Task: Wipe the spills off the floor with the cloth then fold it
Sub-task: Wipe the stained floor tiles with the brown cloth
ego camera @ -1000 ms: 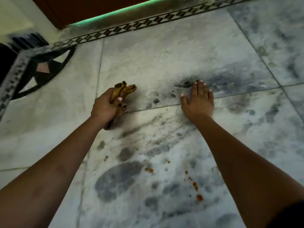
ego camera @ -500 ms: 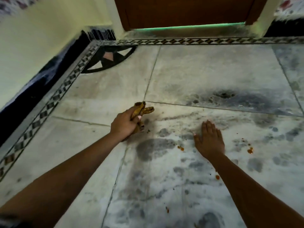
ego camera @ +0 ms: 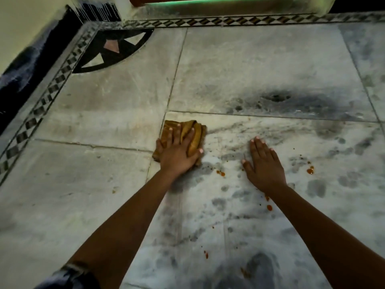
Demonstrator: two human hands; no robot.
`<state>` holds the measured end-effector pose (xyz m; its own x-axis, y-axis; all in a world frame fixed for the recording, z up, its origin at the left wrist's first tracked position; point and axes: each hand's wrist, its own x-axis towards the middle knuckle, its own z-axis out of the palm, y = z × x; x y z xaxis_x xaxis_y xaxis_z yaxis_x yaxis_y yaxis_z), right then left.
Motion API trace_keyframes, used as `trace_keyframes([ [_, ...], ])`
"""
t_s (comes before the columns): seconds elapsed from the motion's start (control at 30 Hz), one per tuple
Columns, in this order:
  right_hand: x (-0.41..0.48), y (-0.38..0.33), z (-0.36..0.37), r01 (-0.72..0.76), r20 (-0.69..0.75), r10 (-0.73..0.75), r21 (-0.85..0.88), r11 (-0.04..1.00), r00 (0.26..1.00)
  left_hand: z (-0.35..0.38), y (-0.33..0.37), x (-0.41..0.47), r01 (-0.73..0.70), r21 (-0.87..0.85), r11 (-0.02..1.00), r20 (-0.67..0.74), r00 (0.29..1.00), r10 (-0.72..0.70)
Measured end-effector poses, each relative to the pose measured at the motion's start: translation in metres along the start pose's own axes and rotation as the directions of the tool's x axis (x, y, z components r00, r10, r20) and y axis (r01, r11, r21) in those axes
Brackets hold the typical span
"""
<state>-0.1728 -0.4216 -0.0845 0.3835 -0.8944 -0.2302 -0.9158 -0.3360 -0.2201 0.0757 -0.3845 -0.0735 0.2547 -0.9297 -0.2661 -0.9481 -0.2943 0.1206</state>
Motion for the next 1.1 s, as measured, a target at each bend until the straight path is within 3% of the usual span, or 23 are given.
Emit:
trace_keyframes([
  [0.13,0.001,0.004,0.008,0.009,-0.038,-0.008,0.021,1.000,0.999,0.022,-0.013,-0.065,-0.311,0.041,0.950,-0.115,0.943,0.314],
  [0.2,0.002,0.006,0.009,0.013,-0.029,-0.012,0.019,1.000,0.999,0.034,-0.042,-0.089,-0.385,0.089,0.919,-0.118,0.912,0.393],
  [0.3,0.002,0.008,0.005,0.020,0.001,-0.020,-0.012,1.000,1.000,0.025,-0.075,-0.076,-0.179,0.061,0.982,-0.117,0.976,0.185],
  [0.37,0.002,0.010,0.004,0.022,0.012,-0.022,-0.037,0.999,1.000,0.010,-0.066,-0.041,-0.009,0.013,1.000,-0.080,0.997,0.010],
  [0.43,0.002,0.009,0.005,0.028,0.007,-0.028,-0.046,0.999,1.000,-0.002,-0.040,-0.002,0.068,-0.027,0.997,-0.019,0.998,-0.068],
  [0.5,0.002,0.010,0.005,0.023,0.002,-0.023,-0.033,0.999,1.000,-0.005,-0.007,0.018,0.038,-0.020,0.999,0.011,0.999,-0.038],
  [0.6,0.001,0.012,0.006,0.027,-0.023,-0.027,-0.022,0.999,0.999,0.010,0.019,-0.007,-0.152,0.059,0.987,-0.020,0.988,0.153],
  [0.67,0.000,0.013,0.006,0.027,-0.032,-0.027,-0.027,0.999,0.999,0.022,0.011,-0.041,-0.334,0.101,0.937,-0.081,0.936,0.342],
  [0.73,0.001,0.019,0.005,0.013,-0.033,-0.014,-0.032,0.999,0.999,0.029,-0.007,-0.061,-0.425,0.093,0.900,-0.126,0.892,0.434],
  [0.83,0.001,0.031,0.002,-0.032,-0.016,0.032,-0.024,0.999,0.999,0.020,-0.019,-0.043,-0.295,0.000,0.956,-0.115,0.949,0.293],
  [0.97,0.001,0.034,0.003,-0.059,-0.029,0.059,-0.006,0.998,0.998,-0.005,0.028,0.030,-0.083,-0.069,0.994,-0.064,0.995,0.078],
  [1.1,0.001,0.034,0.005,-0.063,-0.063,0.062,-0.003,0.998,0.996,-0.011,0.097,0.077,-0.161,-0.049,0.986,0.048,0.985,0.164],
])
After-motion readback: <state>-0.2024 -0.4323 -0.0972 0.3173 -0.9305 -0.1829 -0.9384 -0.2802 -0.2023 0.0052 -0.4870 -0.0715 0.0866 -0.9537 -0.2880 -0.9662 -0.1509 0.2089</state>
